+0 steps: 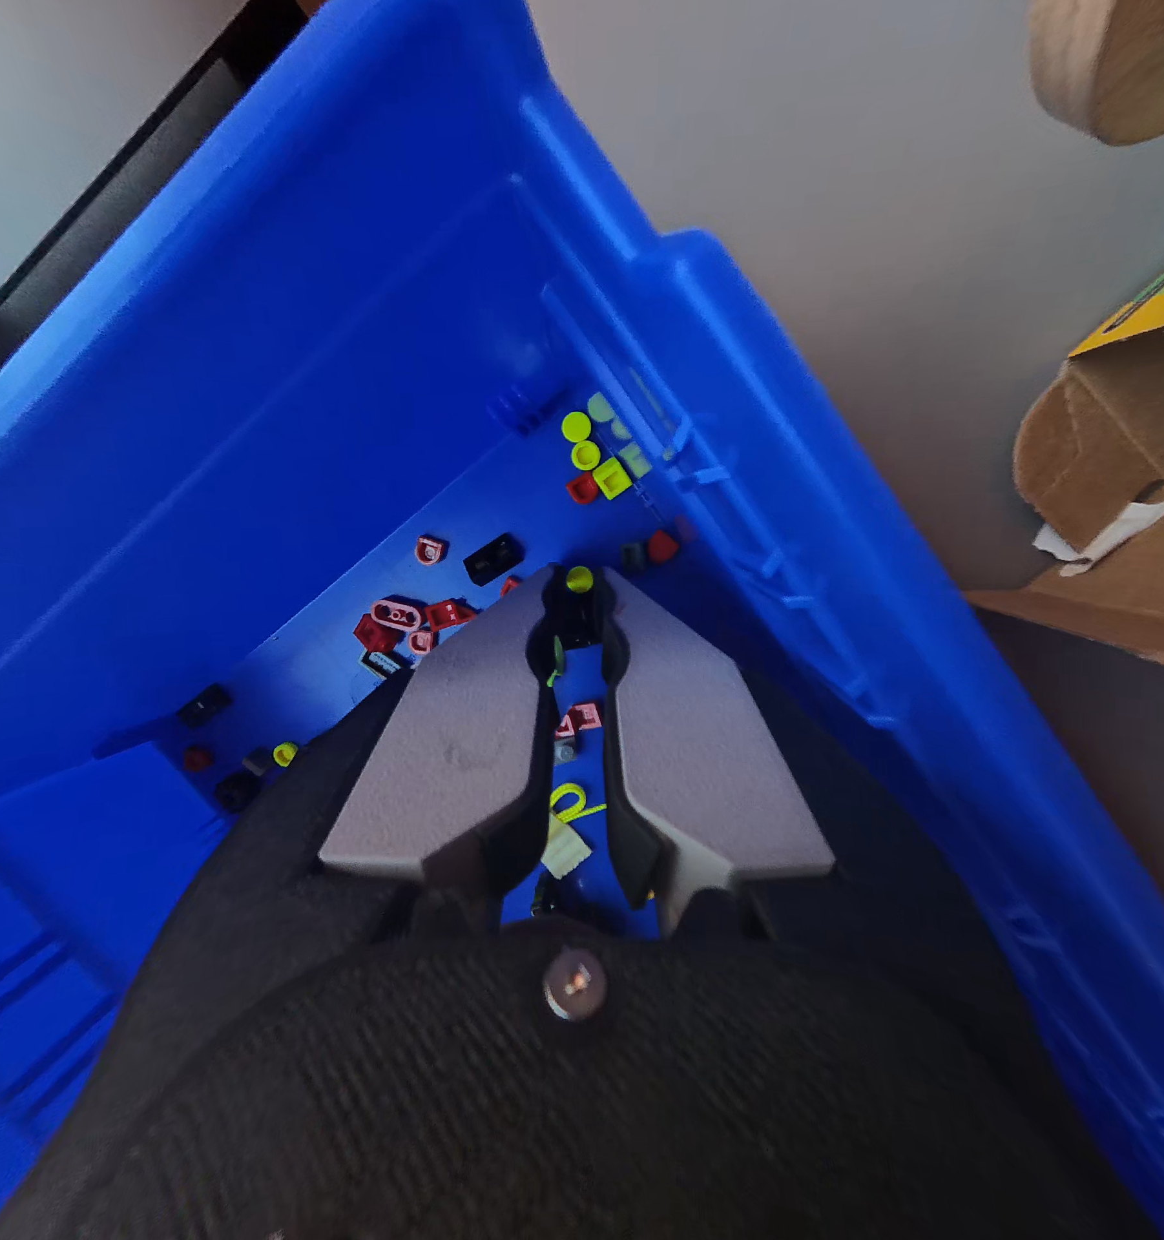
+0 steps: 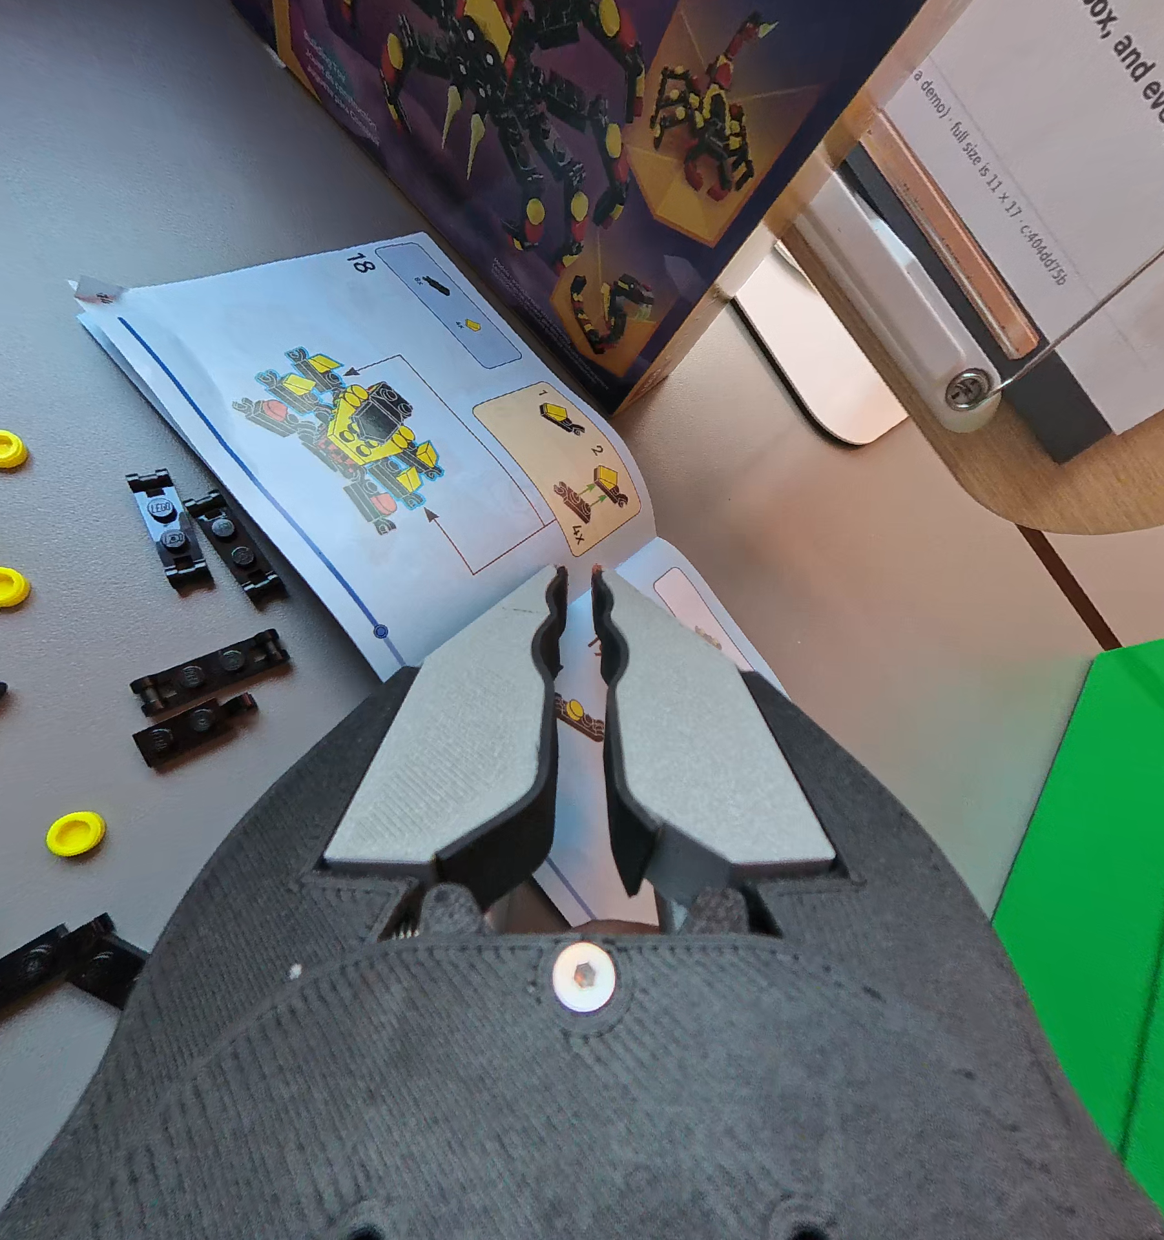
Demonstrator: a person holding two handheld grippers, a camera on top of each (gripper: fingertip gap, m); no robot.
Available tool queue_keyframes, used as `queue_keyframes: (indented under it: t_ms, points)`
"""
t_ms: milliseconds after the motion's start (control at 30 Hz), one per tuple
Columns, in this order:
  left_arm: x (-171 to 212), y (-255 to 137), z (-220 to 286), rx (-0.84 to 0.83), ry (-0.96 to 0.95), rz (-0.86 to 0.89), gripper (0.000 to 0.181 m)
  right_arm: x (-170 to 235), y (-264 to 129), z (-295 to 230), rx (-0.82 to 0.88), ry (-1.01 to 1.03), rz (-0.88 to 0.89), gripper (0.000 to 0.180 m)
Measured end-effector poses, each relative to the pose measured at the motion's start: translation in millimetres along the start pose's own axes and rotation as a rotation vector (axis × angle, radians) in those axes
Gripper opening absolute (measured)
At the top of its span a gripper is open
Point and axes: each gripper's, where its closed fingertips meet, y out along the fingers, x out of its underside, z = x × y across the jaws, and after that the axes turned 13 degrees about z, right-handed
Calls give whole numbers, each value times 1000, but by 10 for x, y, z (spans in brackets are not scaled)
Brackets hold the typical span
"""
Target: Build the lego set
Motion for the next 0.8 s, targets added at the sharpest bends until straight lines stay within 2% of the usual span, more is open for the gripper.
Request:
queue_keyframes:
  t_ms: [500,667,800]
  points:
    - [-27,-19,0,25,-35,20,5,-1,-2,-10,-3,-6,1,3]
    - [-121,-176,-33,11,-34,62,5,0,-2,-13,-5,-5,1,3]
    - [-290,-487,-38,-23,-12,134,5,5,2,-9,-1,-8,-3,3]
